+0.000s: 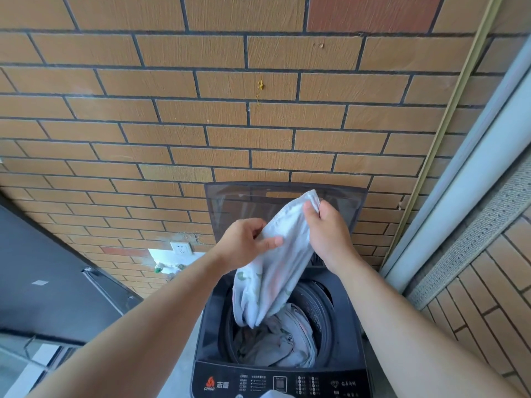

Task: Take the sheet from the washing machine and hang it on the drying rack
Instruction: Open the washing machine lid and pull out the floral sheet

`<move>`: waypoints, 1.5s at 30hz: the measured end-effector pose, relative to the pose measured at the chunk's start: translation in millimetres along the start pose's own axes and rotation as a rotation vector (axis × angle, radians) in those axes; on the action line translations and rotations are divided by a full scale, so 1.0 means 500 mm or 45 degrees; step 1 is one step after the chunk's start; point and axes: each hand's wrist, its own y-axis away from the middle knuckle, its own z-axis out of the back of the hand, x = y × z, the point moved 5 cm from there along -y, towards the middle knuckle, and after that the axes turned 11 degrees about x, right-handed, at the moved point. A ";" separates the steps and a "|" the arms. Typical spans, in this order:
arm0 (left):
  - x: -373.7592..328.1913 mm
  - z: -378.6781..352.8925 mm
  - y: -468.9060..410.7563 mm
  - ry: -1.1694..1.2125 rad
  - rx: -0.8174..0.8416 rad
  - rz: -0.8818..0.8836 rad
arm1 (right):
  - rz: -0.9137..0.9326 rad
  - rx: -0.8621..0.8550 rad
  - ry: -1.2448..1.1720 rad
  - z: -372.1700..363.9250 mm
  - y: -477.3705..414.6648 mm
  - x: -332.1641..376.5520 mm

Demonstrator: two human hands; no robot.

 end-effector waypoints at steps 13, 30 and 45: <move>-0.028 0.042 -0.006 -0.188 -0.174 0.114 | -0.163 0.609 0.194 -0.031 -0.001 -0.066; 0.042 0.001 -0.021 -0.364 0.024 0.271 | -0.339 0.507 -0.212 -0.026 -0.003 -0.085; 0.073 -0.008 -0.030 -0.504 0.216 0.306 | -0.327 0.131 -0.672 -0.008 -0.005 -0.080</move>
